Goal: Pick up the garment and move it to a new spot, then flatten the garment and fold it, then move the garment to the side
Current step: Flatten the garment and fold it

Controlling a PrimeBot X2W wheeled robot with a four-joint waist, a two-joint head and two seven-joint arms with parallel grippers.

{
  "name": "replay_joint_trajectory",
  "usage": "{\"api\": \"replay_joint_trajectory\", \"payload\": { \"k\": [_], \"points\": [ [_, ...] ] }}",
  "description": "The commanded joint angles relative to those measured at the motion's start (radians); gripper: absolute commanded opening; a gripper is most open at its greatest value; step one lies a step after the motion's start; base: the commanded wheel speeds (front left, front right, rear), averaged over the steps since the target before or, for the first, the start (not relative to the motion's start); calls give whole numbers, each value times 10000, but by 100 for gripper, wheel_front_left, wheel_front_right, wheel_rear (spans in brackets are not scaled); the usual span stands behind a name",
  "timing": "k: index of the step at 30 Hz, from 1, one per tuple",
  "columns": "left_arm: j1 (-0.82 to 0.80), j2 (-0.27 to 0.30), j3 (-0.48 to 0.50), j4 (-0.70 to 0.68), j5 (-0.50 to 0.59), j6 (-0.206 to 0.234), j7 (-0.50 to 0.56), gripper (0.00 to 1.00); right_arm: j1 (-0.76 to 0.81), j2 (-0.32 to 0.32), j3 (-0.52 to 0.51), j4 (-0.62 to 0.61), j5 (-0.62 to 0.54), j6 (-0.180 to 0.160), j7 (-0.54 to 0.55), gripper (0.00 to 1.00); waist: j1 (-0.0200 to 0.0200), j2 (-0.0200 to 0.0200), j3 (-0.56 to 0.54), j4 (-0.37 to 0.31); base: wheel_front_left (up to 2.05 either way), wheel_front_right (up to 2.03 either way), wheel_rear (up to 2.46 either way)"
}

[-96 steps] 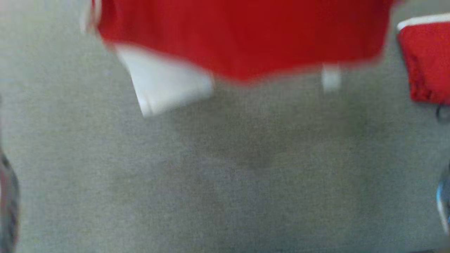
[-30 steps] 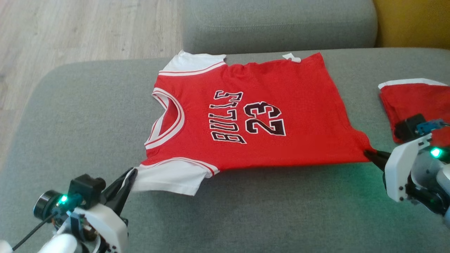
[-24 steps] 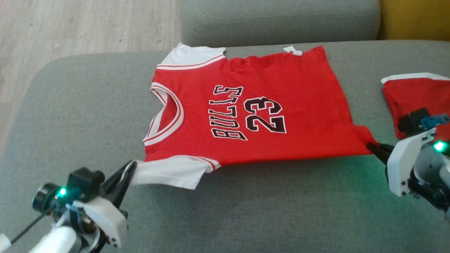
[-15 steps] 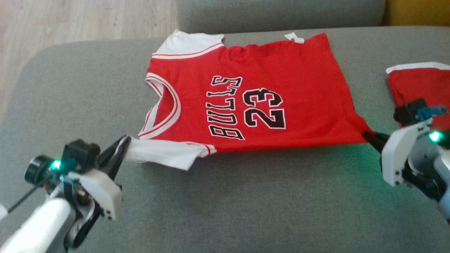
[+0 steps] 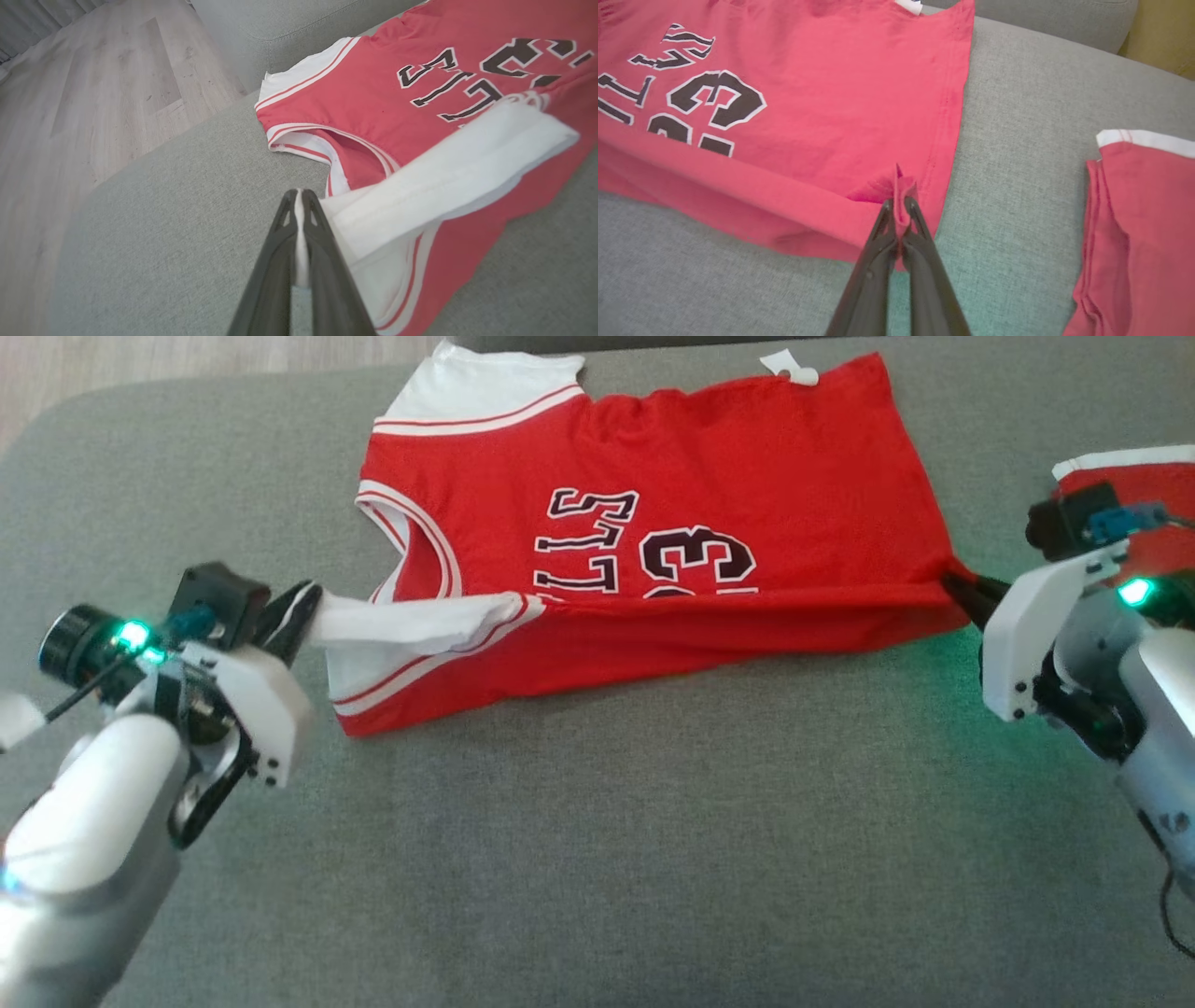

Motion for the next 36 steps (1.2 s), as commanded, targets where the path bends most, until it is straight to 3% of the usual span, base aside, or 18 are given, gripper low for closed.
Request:
{"api": "replay_joint_trajectory", "payload": {
  "k": [1, 11, 13, 14, 20, 25, 31, 36],
  "points": [
    [-688, 303, 394, -9, 126, -61, -35, 0, -277, -69, 3, -70, -123, -19, -135, 0, -3, 0, 92, -12, 0, 0, 0],
    [-2373, -505, -278, 2010, 735, -421, -658, 0, -1467, 508, 175, 1328, -488, -19, -709, 0, -3, 0, 658, -33, 0, 0, 0],
    [-2665, -740, -178, 2318, 701, -375, -1079, 90, -1687, 677, -122, 1753, -561, -19, -1069, 100, -3, 0, 755, -25, 0, 0, 0],
    [-2836, -846, -69, 2494, 699, -248, -1355, 100, -1795, 812, -334, 1970, -580, -19, -1327, 100, -3, 0, 794, -18, 0, 0, 0],
    [-3425, -1456, 791, 3303, 502, 714, -3621, 100, -2153, 1583, -1425, 2575, -645, -19, -3651, 100, -3, 0, 663, -24, 0, 0, 0],
    [-3019, -1988, 1313, 3332, 177, 1180, -4934, 100, -1970, 2275, -2376, 2620, -713, -19, -5888, 100, -3, 0, 151, 13, 0, 0, 0],
    [-1583, -2429, 2010, 1857, 239, 1795, -5153, 100, -1060, 3051, -3571, 1807, -1374, -19, -6536, 100, -3, 0, -426, 69, 0, 0, 0],
    [195, -2749, 2594, 439, 607, 2234, -5158, 100, 756, 3915, -4957, 110, -2664, -19, -6553, 100, -3, 0, -774, 135, 0, 0, 0]
  ]
}}
